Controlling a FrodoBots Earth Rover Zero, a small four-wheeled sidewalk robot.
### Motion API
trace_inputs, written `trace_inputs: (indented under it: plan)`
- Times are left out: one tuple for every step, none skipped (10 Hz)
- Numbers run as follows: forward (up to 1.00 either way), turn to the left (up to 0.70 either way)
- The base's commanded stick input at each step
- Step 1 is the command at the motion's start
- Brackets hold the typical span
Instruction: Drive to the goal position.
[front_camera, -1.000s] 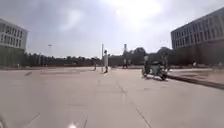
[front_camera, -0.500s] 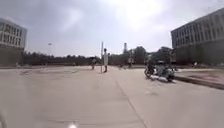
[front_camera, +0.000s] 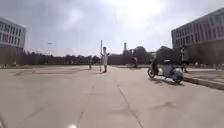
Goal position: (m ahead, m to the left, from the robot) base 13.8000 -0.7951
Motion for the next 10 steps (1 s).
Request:
trace_inputs:
  plan:
    - [1.0,0.0]
    - [1.0,0.0]
    - [1.0,0.0]
    - [1.0,0.0]
    - [1.0,0.0]
    - [1.0,0.0]
    - [1.0,0.0]
    - [1.0,0.0]
    - [1.0,0.0]
    - [1.0,0.0]
